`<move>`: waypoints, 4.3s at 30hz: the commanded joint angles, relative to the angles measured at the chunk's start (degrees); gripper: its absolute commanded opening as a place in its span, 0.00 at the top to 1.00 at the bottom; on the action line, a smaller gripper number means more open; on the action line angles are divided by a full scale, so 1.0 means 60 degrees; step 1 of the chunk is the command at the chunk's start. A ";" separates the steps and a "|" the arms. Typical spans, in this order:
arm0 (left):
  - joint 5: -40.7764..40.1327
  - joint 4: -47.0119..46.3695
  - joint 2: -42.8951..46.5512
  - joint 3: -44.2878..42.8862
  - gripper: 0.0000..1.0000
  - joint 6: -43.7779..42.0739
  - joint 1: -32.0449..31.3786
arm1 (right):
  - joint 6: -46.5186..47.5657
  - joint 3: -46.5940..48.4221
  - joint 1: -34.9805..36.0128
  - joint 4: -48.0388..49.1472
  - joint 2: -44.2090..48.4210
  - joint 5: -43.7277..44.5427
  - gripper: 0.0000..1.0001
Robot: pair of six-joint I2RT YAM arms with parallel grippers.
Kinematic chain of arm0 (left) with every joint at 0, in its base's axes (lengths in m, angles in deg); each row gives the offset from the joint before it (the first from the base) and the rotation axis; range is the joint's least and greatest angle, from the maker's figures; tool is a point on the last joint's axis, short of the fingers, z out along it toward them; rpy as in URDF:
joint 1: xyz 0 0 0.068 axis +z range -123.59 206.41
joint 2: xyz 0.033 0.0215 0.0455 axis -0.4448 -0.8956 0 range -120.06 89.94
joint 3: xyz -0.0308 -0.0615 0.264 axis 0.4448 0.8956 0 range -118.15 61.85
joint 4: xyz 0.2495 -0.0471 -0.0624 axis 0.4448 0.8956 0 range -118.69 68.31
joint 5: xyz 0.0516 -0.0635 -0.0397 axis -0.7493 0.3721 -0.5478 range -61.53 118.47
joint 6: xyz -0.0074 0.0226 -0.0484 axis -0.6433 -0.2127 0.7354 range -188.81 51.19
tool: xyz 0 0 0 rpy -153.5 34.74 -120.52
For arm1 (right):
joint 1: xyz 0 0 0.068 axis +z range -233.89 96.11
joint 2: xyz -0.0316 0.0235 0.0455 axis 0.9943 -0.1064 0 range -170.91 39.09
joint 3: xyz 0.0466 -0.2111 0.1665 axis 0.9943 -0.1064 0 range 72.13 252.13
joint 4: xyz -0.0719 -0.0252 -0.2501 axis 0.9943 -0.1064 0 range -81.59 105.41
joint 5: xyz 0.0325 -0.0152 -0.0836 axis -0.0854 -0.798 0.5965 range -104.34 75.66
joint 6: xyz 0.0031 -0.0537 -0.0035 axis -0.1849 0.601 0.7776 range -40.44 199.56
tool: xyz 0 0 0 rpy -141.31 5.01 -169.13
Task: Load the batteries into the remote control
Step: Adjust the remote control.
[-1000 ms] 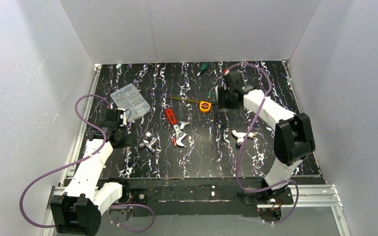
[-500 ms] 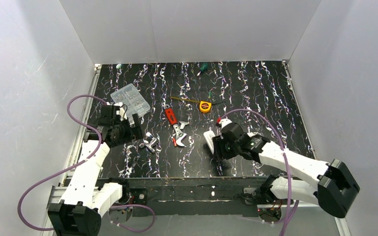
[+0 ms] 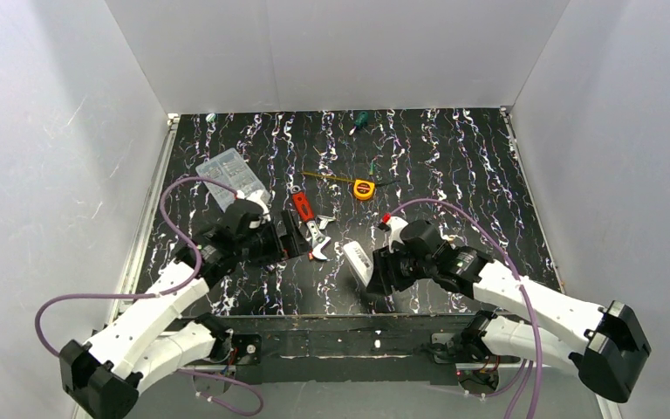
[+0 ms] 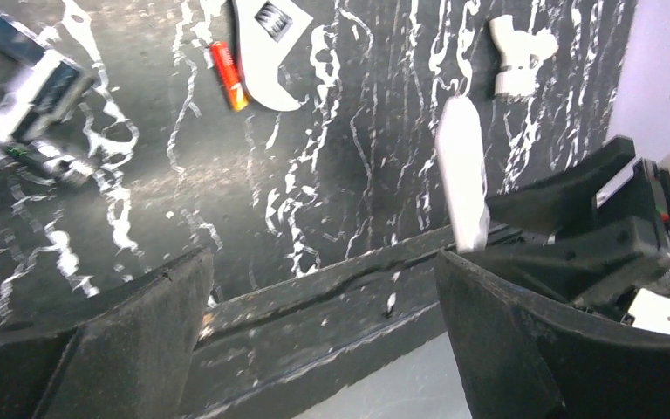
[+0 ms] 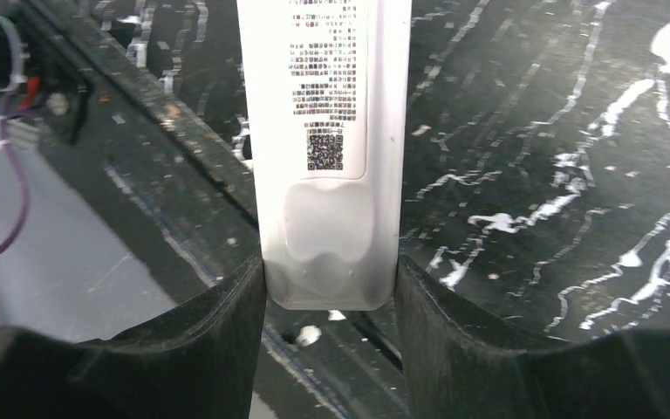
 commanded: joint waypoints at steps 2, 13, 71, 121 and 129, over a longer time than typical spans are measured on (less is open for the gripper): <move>-0.1013 -0.3057 -0.0511 0.0901 0.01 0.1750 -0.1037 | -0.0589 0.0856 0.0154 -0.0081 0.0477 -0.1368 0.85; -0.1767 -0.5754 -0.1971 0.0914 0.00 0.2813 -0.2248 | -0.0956 0.1337 0.0301 -0.0133 0.0272 -0.1917 0.86; 0.1991 -1.1992 -0.1998 0.2041 1.00 0.3405 -0.2993 | -0.2715 0.1229 0.0420 0.2693 0.2888 -0.1696 0.22; 0.3900 -1.2422 -0.1813 0.1406 0.23 0.3343 -0.2993 | -0.3130 0.1037 0.0406 0.2903 0.2571 -0.1951 0.99; 0.3221 -1.1703 -0.1535 0.1387 0.02 0.2878 -0.2994 | -0.3232 0.0999 0.0405 0.2657 0.2608 -0.1650 0.99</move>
